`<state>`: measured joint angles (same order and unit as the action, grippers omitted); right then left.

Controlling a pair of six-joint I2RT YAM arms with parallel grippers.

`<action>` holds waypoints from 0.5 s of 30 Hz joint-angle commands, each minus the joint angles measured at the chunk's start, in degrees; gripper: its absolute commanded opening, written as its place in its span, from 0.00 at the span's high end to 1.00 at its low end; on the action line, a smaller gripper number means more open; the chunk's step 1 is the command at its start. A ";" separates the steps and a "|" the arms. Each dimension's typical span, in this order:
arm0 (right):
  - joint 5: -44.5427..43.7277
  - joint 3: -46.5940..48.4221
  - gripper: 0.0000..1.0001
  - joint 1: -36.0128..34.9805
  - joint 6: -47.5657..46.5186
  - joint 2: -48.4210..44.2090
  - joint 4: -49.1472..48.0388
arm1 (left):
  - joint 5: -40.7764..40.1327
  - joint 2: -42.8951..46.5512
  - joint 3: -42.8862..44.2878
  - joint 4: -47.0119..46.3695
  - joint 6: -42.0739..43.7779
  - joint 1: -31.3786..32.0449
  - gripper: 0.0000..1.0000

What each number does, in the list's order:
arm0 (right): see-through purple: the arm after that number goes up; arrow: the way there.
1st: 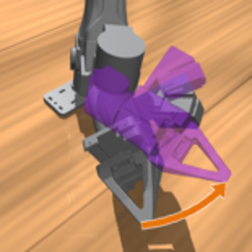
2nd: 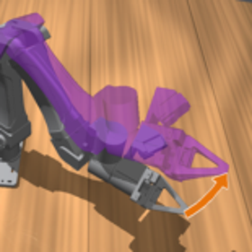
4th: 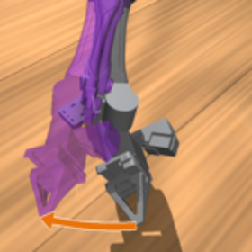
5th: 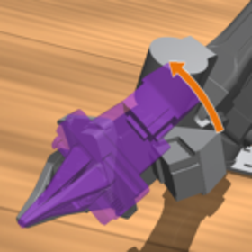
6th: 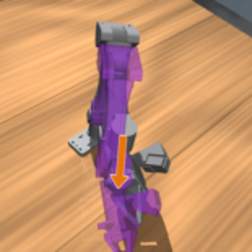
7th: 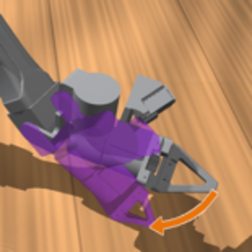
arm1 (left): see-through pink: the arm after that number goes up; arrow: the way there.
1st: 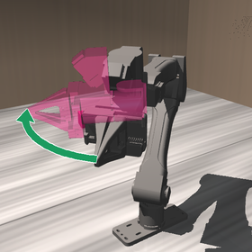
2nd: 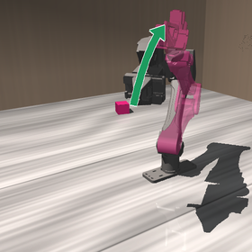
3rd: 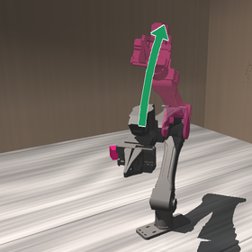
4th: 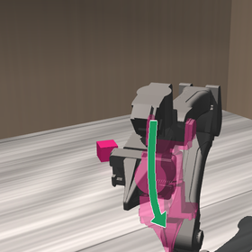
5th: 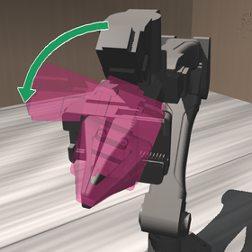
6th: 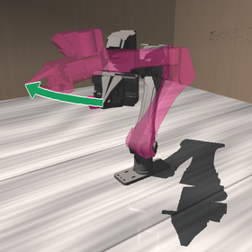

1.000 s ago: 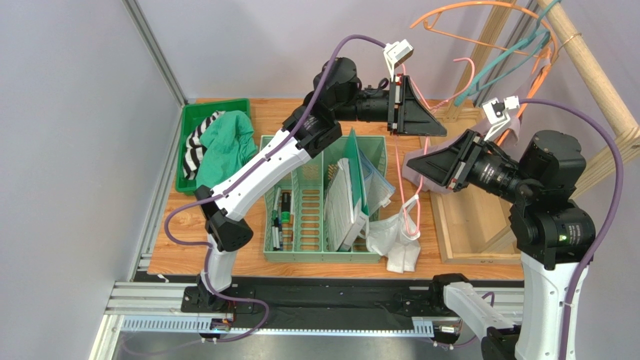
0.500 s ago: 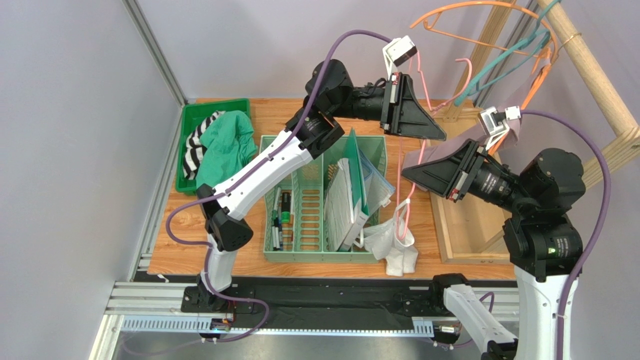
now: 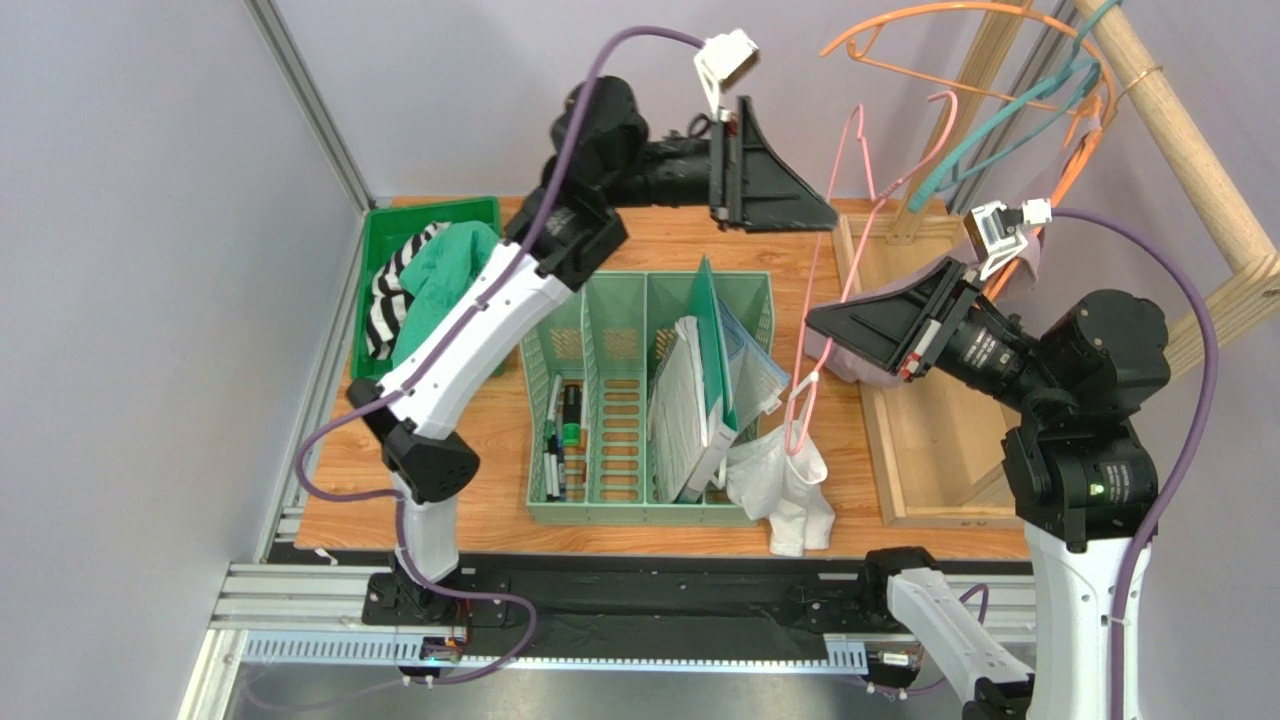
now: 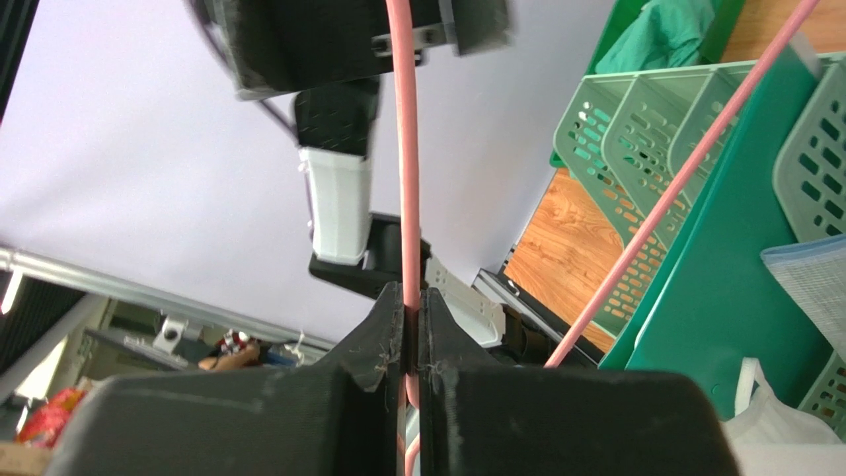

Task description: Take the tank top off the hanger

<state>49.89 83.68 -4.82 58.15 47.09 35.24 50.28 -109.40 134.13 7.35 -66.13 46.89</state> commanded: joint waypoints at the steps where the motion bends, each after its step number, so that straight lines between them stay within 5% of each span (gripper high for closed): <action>1: -6.80 4.28 1.00 -0.02 2.84 3.26 2.28 | -4.83 10.87 -1.67 8.87 10.47 -1.98 0.22; 7: -12.96 11.75 1.00 -0.10 5.65 7.22 5.10 | -18.88 27.82 -21.24 10.84 30.33 -0.14 0.17; 11: -15.78 15.80 1.00 -0.10 8.03 8.98 5.62 | -30.21 37.85 -39.58 3.21 39.31 7.22 0.14; 15: -17.45 18.01 1.00 -0.10 11.19 10.12 5.45 | -38.23 40.94 -47.28 -1.90 46.86 14.97 0.12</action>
<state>35.70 97.56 -4.80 64.84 57.01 41.98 24.36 -68.20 93.54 11.99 -32.16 55.77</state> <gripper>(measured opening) 0.014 0.866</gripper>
